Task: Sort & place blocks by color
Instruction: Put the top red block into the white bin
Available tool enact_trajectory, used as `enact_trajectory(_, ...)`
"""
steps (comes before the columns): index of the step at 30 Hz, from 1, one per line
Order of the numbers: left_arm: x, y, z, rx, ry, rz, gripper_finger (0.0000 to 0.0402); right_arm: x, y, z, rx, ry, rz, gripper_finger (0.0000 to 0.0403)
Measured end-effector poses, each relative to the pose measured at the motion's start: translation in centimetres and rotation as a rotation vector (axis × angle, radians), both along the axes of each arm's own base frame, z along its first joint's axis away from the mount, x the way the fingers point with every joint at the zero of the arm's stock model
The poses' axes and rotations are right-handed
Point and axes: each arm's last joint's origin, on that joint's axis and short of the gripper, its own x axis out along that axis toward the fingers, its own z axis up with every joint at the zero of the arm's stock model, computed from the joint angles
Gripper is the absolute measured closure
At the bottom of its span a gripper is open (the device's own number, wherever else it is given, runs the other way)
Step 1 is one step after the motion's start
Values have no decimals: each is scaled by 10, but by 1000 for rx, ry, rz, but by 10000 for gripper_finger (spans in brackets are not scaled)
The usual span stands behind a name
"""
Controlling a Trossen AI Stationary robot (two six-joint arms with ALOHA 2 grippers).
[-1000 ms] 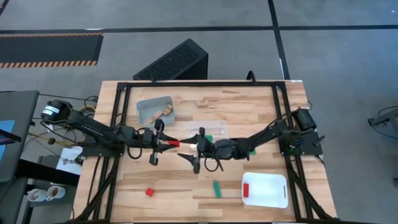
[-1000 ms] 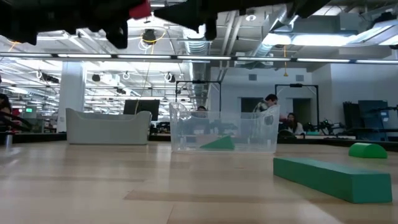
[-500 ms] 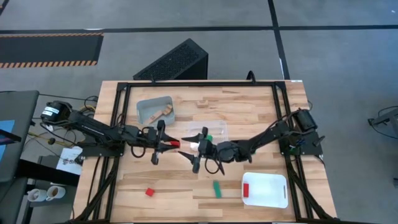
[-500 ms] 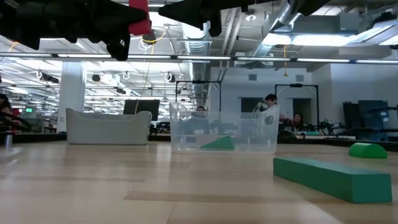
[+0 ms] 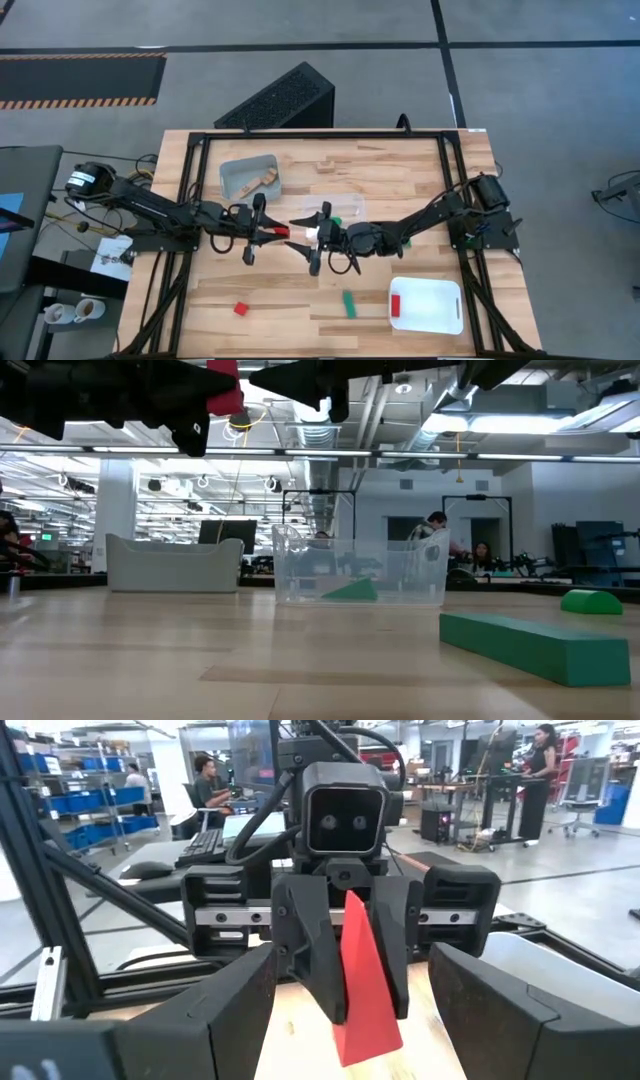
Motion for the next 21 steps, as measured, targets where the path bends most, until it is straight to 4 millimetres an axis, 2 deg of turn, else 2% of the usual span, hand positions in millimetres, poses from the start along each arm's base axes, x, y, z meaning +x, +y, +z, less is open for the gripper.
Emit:
enact_trajectory(14, 0, 0, 0, 0, -1, 0, 360, -1, 3, 0, 0, -1, 13, 129)
enact_trajectory(21, 0, 0, 0, 2, -1, 1, 360, 1, -3, 0, 6, -3, -4, 142)
